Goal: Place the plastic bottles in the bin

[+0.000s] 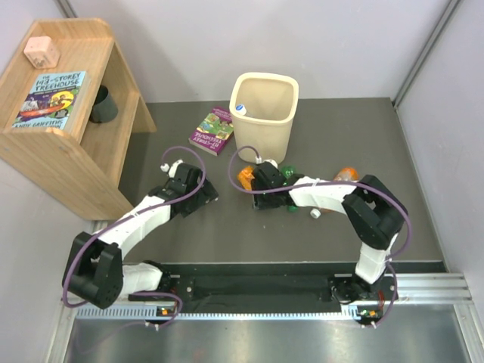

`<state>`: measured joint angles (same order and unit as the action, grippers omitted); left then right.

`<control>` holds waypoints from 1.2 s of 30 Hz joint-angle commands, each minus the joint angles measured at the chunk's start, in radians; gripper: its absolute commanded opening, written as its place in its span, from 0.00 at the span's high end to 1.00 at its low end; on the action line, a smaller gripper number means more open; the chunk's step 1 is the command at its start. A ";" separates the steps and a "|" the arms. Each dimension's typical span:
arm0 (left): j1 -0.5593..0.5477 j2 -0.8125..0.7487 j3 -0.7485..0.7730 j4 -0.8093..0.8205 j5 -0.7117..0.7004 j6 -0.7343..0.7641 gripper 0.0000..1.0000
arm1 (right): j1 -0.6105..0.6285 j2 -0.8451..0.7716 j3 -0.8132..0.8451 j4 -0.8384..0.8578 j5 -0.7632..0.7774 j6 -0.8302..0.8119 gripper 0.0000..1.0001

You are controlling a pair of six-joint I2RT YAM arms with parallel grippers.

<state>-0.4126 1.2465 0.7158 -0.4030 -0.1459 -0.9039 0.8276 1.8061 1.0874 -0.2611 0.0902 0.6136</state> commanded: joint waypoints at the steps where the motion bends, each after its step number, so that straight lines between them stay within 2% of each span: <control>1: 0.005 0.004 0.010 0.039 0.005 0.026 0.05 | 0.062 -0.208 -0.061 -0.020 0.133 -0.044 0.29; 3: 0.005 0.007 0.010 0.043 0.006 0.031 0.05 | 0.076 -0.276 -0.058 -0.061 0.183 -0.061 0.07; 4: 0.006 0.008 0.011 0.043 0.005 0.033 0.05 | 0.076 -0.327 -0.047 -0.093 0.236 -0.067 0.04; 7: 0.006 0.021 0.014 0.047 0.009 0.034 0.05 | 0.074 -0.408 0.000 -0.243 0.348 -0.120 0.00; 9: 0.006 0.033 0.019 0.055 0.015 0.034 0.05 | 0.064 -0.447 0.012 -0.282 0.387 -0.136 0.00; 11: 0.006 0.047 0.027 0.059 0.026 0.034 0.05 | 0.023 -0.491 0.016 -0.361 0.443 -0.106 0.01; 13: 0.006 0.054 0.030 0.062 0.032 0.031 0.05 | -0.033 -0.551 -0.013 -0.407 0.442 -0.011 0.09; 15: 0.006 0.065 0.031 0.067 0.040 0.028 0.05 | -0.145 -0.597 -0.090 -0.403 0.415 0.081 0.16; 17: 0.006 0.074 0.030 0.079 0.048 0.025 0.05 | -0.220 -0.646 -0.141 -0.388 0.393 0.130 0.18; 18: 0.006 0.079 0.031 0.081 0.060 0.023 0.05 | -0.226 -0.652 -0.141 -0.398 0.414 0.223 0.28; 19: 0.005 0.082 0.031 0.084 0.066 0.023 0.05 | -0.226 -0.651 -0.129 -0.474 0.504 0.295 0.41; 21: 0.005 0.094 0.033 0.084 0.075 0.020 0.05 | -0.226 -0.633 -0.086 -0.527 0.525 0.403 0.63; 23: 0.005 0.100 0.033 0.089 0.083 0.020 0.05 | -0.226 -0.613 -0.045 -0.572 0.546 0.443 0.64; 26: 0.005 0.102 0.037 0.087 0.085 0.026 0.05 | -0.228 -0.610 -0.027 -0.569 0.549 0.488 0.47; 27: 0.005 0.100 0.039 0.086 0.086 0.028 0.05 | -0.226 -0.608 -0.029 -0.572 0.549 0.518 0.34; 30: 0.005 0.103 0.036 0.085 0.089 0.031 0.05 | -0.234 -0.605 -0.047 -0.601 0.543 0.584 0.16; 33: 0.005 0.103 0.030 0.085 0.098 0.034 0.05 | -0.245 -0.634 -0.109 -0.598 0.513 0.627 0.07; 36: 0.005 0.111 0.022 0.090 0.104 0.039 0.05 | -0.274 -0.639 -0.194 -0.569 0.461 0.675 0.06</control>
<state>-0.4126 1.3468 0.7185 -0.3500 -0.0593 -0.8848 0.5846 1.1919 0.9737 -0.8268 0.5903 1.1767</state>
